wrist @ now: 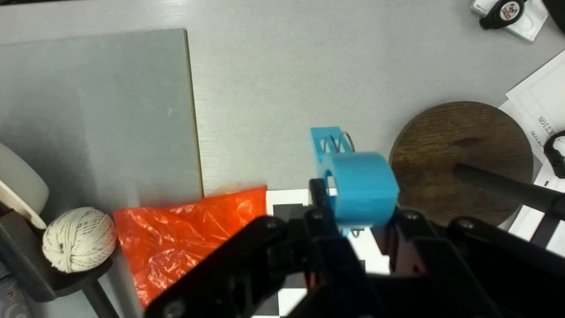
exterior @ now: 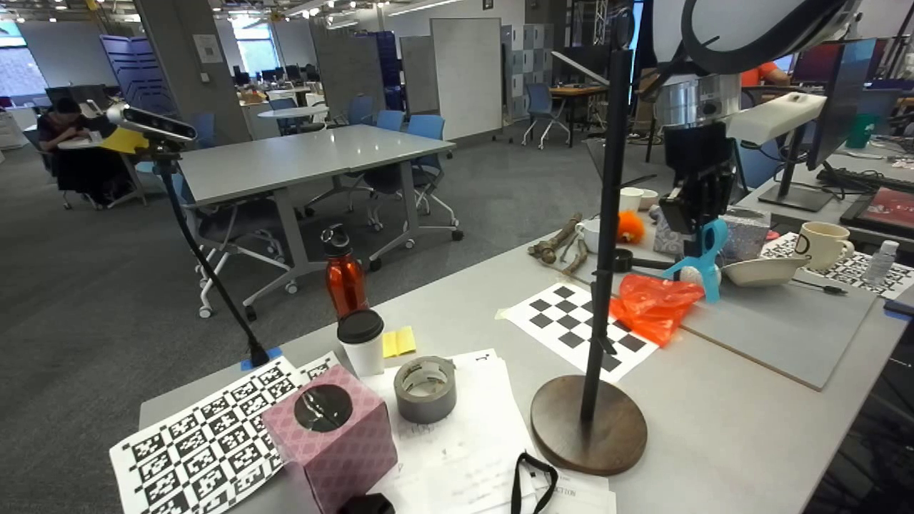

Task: Hang the peg on the stand

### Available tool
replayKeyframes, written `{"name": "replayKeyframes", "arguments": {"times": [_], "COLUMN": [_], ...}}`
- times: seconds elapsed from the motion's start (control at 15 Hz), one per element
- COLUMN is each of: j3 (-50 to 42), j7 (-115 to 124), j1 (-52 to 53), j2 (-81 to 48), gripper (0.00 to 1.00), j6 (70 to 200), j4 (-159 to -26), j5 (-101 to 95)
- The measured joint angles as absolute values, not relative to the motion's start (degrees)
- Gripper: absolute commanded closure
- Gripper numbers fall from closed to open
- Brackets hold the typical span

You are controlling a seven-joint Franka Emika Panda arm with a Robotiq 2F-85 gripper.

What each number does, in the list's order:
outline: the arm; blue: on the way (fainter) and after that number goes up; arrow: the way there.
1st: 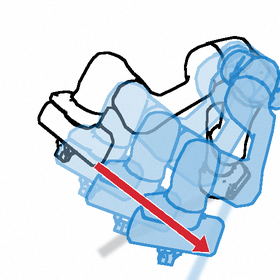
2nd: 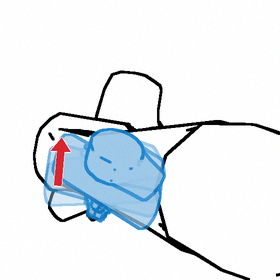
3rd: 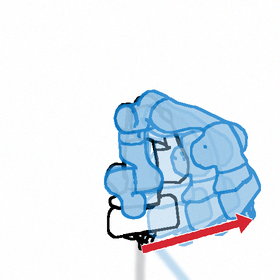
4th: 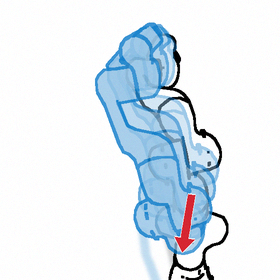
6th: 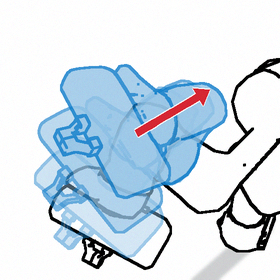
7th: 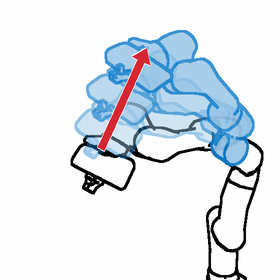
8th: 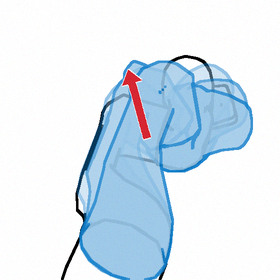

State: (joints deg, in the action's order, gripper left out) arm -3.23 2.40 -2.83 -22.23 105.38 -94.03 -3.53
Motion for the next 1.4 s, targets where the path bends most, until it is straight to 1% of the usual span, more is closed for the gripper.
{"name": "replayKeyframes", "arguments": {"times": [0.47, 1.4], "j3": [-2.7, -2.4], "j7": [2.4, 2.4], "j1": [-0.6, -0.3], "j2": [-22.5, -22.7], "gripper": [0.94, 0.94], "j6": [105.5, 105.9], "j4": [-90.9, -89.6], "j5": [-3.9, -7.4]}}
